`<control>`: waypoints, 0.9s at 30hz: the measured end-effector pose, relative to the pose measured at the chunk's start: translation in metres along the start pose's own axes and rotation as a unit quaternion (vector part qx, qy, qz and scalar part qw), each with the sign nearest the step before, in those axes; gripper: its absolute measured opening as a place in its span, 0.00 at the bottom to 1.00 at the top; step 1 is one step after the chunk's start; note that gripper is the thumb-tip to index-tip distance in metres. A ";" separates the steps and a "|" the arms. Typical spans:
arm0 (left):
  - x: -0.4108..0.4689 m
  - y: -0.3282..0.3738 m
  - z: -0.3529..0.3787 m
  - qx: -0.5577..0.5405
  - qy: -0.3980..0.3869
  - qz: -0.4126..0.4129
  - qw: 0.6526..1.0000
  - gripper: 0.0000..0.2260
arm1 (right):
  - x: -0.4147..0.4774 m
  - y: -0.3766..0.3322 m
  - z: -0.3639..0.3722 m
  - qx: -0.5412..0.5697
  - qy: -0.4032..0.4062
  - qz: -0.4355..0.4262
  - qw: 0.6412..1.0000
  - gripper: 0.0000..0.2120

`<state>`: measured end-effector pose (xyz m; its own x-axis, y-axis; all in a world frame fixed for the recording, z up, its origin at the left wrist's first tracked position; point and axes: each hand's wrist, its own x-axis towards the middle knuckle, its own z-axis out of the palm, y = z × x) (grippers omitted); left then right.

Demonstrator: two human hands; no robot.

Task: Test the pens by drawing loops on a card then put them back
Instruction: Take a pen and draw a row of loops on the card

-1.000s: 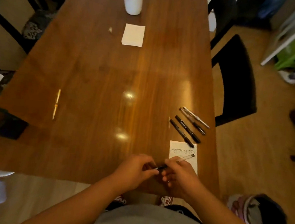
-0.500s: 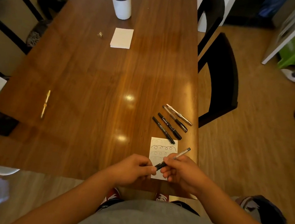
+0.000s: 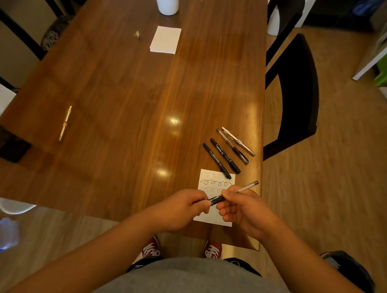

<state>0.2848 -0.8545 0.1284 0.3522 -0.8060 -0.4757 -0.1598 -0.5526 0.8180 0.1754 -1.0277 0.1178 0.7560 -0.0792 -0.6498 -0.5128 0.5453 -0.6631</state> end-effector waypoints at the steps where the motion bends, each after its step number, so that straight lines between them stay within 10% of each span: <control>1: 0.001 -0.001 0.002 0.050 0.014 0.023 0.998 0.09 | -0.001 0.001 -0.001 0.014 0.014 0.003 1.000 0.07; 7: -0.014 -0.043 -0.014 0.243 0.074 0.051 0.966 0.07 | -0.017 -0.013 -0.057 0.055 0.231 -0.042 0.970 0.08; 12: -0.021 -0.065 -0.002 0.297 0.040 0.036 0.953 0.10 | -0.012 0.015 -0.037 -0.242 0.229 -0.080 0.940 0.04; 27: 0.003 -0.085 0.063 0.399 0.016 0.200 0.895 0.16 | 0.015 0.055 0.013 -0.375 0.208 -0.153 0.890 0.07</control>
<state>0.2411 -0.8234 0.0372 0.1441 -0.9737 -0.1763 -0.8816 -0.2072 0.4241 0.1636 -0.9876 0.0766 0.7706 -0.5165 -0.3734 -0.5537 -0.2526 -0.7935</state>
